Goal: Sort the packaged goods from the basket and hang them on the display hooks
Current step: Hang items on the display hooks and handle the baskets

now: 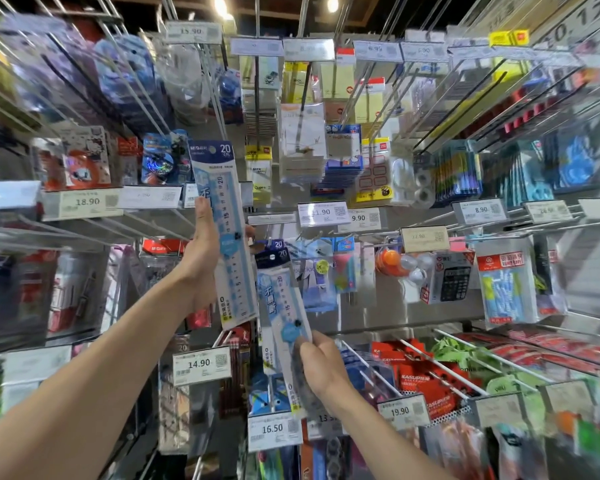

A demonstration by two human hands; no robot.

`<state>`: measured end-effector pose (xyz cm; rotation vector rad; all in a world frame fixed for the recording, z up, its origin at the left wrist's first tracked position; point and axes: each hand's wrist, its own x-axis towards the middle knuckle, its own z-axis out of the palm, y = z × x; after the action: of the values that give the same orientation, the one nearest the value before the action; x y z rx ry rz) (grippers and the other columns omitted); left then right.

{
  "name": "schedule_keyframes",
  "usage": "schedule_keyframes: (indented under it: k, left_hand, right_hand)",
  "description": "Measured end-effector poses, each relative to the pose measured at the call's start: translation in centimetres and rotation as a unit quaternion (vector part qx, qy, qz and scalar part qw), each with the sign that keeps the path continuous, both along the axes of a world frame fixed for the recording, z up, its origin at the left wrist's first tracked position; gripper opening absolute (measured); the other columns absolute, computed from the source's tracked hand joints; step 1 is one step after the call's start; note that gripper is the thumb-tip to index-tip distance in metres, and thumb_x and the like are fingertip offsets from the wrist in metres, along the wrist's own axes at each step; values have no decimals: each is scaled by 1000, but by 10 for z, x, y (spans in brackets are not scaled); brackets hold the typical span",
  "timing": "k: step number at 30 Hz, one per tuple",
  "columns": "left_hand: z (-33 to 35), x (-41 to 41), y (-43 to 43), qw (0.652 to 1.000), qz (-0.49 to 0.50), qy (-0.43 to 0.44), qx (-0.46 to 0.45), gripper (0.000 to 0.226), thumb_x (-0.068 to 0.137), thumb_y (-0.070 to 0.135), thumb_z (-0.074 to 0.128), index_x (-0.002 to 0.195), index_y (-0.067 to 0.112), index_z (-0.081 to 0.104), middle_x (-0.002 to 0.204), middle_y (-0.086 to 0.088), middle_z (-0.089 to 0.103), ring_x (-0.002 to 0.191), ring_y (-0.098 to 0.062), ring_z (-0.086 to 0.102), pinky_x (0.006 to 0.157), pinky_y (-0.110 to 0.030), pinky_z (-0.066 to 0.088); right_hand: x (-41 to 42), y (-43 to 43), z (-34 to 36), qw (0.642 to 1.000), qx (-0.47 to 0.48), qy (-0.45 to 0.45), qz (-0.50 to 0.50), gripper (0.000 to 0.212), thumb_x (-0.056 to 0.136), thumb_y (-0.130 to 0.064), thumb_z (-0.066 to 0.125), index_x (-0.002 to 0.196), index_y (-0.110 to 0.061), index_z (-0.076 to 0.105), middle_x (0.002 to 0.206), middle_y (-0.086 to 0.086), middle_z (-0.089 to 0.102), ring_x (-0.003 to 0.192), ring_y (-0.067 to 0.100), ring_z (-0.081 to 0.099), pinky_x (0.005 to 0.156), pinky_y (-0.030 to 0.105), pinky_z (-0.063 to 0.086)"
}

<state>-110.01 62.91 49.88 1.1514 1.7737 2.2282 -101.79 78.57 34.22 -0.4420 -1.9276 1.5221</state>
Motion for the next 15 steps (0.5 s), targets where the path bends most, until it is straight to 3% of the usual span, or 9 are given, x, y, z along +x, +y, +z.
schedule_keyframes:
  k: [2,3,5,7,9,12,15]
  left_hand:
    - [1,0,-1,1000,5,6,-2,112,64,98,21,136,21,61,120,-2,74,120,-27,62,111,-63,37]
    - [2,1,-1,1000,8,4,-5,112,66,96,19,136,19,61,119,-2,74,120,-26,62,111,-62,38]
    - [3,1,-2,1000,8,5,-13,110,69,93,17,139,20,59,119,-2,74,120,-26,61,111,-63,37]
    - [4,-1,-2,1000,10,6,-15,108,70,93,16,138,21,60,119,-2,74,121,-26,62,112,-64,36]
    - [3,-2,-2,1000,17,13,-19,107,71,94,15,133,22,64,119,-1,74,122,-27,61,112,-66,35]
    - [0,-5,-1,1000,8,17,-17,103,65,102,23,133,35,62,125,0,72,127,-30,60,112,-70,33]
    - [-2,-6,1,1000,-5,16,-9,88,68,98,24,118,43,71,123,-1,73,126,-32,60,111,-71,33]
  right_hand:
    - [-5,0,11,1000,-5,8,-10,20,106,-23,47,92,-20,60,55,-13,52,49,6,43,50,25,32]
    - [-9,0,18,1000,-7,14,-10,18,107,-24,46,96,-20,60,64,-11,57,57,5,49,54,25,36]
    - [-15,-4,31,1000,-7,17,-8,29,108,-29,44,130,-17,58,115,2,67,102,16,62,82,31,48]
    - [-21,-7,41,1000,-12,3,-16,54,108,-34,41,157,-11,33,156,8,43,141,28,43,111,40,38]
    - [-27,-10,47,1000,-12,-6,-8,61,108,-37,41,160,-10,25,163,9,32,146,30,36,115,42,35]
    - [-32,-14,50,1000,-9,-9,-13,57,106,-36,41,155,-8,32,157,10,40,137,30,44,107,39,40]
    - [-34,-18,49,1000,-13,-14,-24,54,104,-34,41,152,-7,38,153,11,44,132,31,47,105,39,41]
